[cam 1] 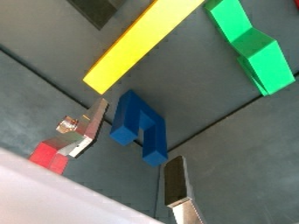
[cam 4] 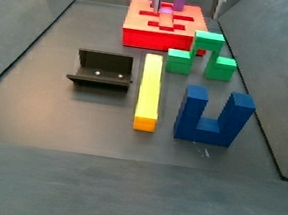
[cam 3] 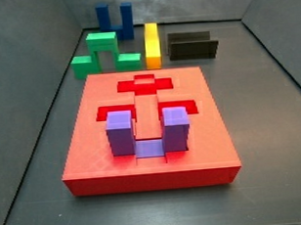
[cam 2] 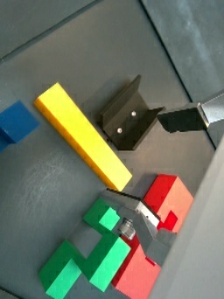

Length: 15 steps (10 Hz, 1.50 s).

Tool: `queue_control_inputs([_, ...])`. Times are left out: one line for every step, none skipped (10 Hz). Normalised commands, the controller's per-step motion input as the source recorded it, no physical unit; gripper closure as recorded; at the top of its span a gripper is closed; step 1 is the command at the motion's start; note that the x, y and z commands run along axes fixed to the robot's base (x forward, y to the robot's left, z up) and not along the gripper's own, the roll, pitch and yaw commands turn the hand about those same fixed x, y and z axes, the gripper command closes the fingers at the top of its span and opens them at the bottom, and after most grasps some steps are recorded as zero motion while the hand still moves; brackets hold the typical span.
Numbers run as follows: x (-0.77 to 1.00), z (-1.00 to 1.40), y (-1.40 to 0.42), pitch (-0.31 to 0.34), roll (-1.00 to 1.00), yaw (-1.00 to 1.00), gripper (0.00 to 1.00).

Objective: Pick up the blue object. Move up. Move to above the board. Insert the blue object.
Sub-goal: Pick up the blue object.

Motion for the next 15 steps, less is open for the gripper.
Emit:
queue_control_inputs([0.11, -0.31, 0.07, 0.0, 0.01, -0.15, 0.0])
queue_control_inputs([0.0, -0.73, 0.72, -0.02, 0.0, -0.34, 0.0])
queue_control_inputs([-0.04, -0.75, 0.8, -0.053, 0.03, -0.23, 0.0])
queue_control_inputs([-0.09, -0.75, 0.78, -0.059, 0.05, -0.24, 0.0])
queue_control_inputs([-0.08, -0.65, 0.68, -0.053, 0.03, -0.21, 0.0])
queue_control_inputs([0.0, -0.58, 0.5, -0.021, 0.05, -0.16, 0.0])
queue_control_inputs([0.0, -0.47, 0.37, -0.01, 0.05, -0.12, 0.0])
queue_control_inputs([0.07, -0.34, 0.27, 0.0, 0.01, -0.09, 0.0])
queue_control_inputs([0.01, -0.16, 0.12, 0.0, 0.0, -0.1, 0.0])
queue_control_inputs([0.0, -0.1, 0.11, 0.0, 0.0, -0.08, 0.0])
queue_control_inputs([-0.17, 0.0, 0.22, 0.0, -0.01, -0.14, 0.0])
queue_control_inputs([-0.17, 0.0, 0.15, 0.0, 0.0, -0.1, 0.0])
queue_control_inputs([-0.13, -0.09, 0.12, -0.003, 0.0, -0.04, 0.0])
queue_control_inputs([0.0, -0.1, 0.0, 0.0, 0.0, 0.0, 0.0])
queue_control_inputs([0.0, -0.14, 0.0, 0.0, 0.0, 0.0, 0.0])
